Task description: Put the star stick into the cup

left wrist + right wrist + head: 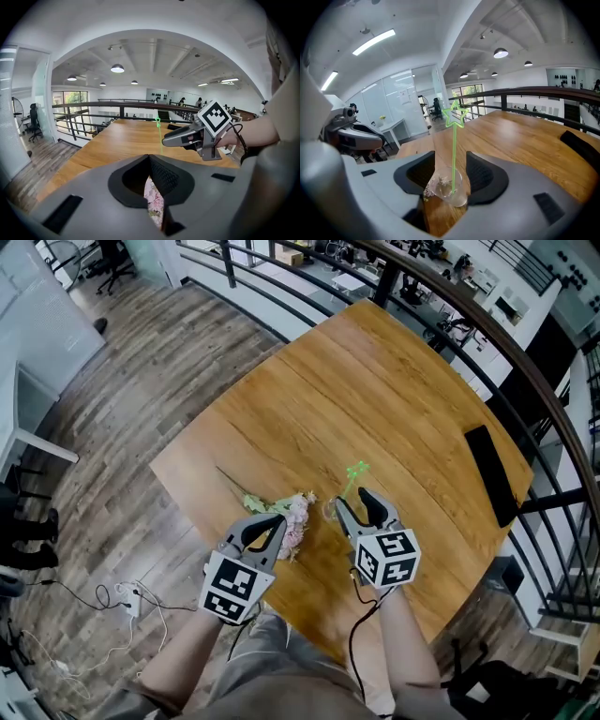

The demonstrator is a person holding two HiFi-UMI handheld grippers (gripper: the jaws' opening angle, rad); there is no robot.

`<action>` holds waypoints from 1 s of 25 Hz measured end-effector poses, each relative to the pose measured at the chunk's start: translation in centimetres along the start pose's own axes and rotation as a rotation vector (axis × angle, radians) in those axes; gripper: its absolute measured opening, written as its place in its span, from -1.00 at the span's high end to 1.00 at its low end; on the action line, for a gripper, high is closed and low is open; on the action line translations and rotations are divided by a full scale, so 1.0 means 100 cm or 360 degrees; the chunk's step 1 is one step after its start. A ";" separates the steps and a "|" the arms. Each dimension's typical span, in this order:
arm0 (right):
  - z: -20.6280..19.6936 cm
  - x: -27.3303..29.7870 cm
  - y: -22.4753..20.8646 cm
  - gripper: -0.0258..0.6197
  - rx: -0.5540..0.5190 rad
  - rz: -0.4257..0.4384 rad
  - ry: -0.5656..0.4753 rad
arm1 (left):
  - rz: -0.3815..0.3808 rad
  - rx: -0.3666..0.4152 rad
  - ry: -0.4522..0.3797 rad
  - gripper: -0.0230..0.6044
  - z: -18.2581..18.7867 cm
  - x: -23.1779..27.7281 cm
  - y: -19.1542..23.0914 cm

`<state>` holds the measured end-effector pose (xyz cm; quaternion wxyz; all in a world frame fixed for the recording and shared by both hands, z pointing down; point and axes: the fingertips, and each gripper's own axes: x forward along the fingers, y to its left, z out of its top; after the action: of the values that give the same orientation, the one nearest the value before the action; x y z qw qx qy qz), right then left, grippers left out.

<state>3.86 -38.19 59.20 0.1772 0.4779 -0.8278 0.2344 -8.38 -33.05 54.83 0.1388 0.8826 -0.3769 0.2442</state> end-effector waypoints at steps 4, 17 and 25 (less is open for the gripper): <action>0.028 -0.024 0.003 0.27 -0.0004 -0.0023 -0.0107 | 0.0021 0.0039 -0.0065 0.88 0.018 -0.008 0.007; 0.149 -0.174 0.072 0.75 -0.0250 0.0072 -0.0671 | 0.0152 0.0301 -0.0382 0.88 0.109 -0.086 -0.001; 0.157 -0.246 0.120 0.78 -0.0362 0.0159 -0.0786 | 0.0180 0.0435 -0.0500 0.88 0.126 -0.139 -0.025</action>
<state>4.10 -24.33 30.85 0.0107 0.4563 -0.8894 0.0249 -10.75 -28.48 36.59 -0.0568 0.8979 -0.4063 0.1599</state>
